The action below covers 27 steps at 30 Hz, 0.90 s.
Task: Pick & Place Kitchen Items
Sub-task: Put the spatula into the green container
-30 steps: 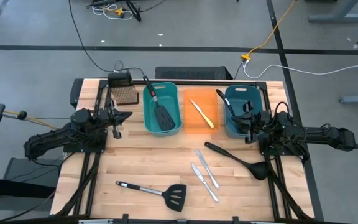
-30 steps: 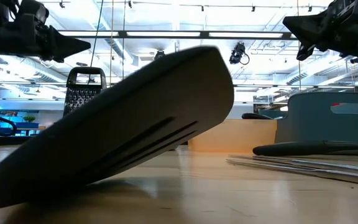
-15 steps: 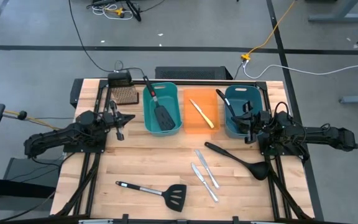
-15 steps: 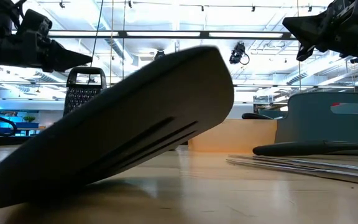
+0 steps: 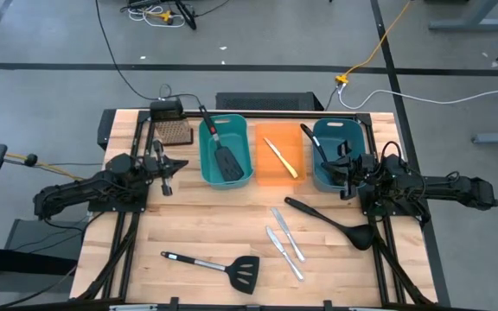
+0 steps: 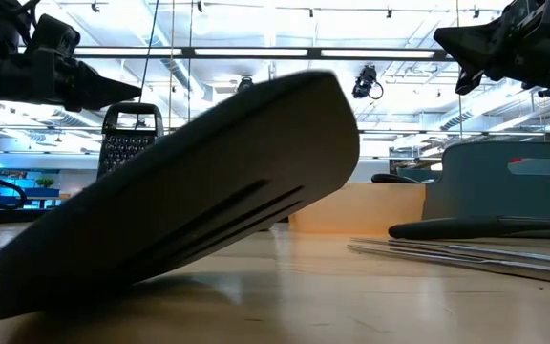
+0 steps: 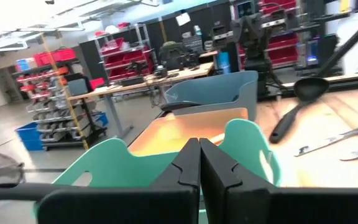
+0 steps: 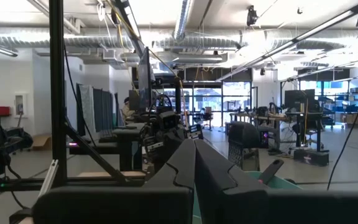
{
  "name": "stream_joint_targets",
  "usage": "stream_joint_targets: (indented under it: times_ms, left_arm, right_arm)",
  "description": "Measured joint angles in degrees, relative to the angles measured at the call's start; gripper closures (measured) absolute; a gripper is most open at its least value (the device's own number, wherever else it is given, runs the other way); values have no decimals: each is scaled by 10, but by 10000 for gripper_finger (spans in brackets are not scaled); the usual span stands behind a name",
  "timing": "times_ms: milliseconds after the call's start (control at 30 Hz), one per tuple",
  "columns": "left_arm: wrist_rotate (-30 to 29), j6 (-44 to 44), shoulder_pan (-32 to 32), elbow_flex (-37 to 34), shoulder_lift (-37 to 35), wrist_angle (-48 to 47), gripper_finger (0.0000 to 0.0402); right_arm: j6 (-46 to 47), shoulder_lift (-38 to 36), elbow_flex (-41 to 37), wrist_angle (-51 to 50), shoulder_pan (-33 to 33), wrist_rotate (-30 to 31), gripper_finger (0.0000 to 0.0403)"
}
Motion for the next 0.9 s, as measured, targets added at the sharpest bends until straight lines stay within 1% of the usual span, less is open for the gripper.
stream_joint_targets:
  times_ms: [233, 267, 367, 400, 533, 667, 767, 900]
  left_arm:
    - [65, 4, 0, 0, 0, 1, 397]
    - [82, 1, -1, 1, 0, 0, 397]
    - [142, 0, -18, 27, 9, 0, 398]
    - [143, -4, -30, 40, 12, 8, 399]
    - [101, 3, -89, 96, 36, 21, 399]
    - [8, 13, -141, 175, 69, 19, 398]
    - [-52, 17, -172, 249, 119, -49, 396]
    - [-111, -25, -205, 358, 215, -168, 394]
  right_arm:
    - [0, 0, 0, -1, 0, 0, 397]
    - [0, 0, 0, -1, 0, 0, 397]
    - [0, 0, 0, -1, 0, 0, 397]
    - [0, 0, 0, -1, 0, 0, 397]
    - [0, 0, 0, -1, 0, 0, 397]
    - [0, 0, 0, -4, 0, 0, 397]
    - [0, 0, 0, -4, 0, 0, 397]
    - [0, 0, 0, -7, 0, 0, 397]
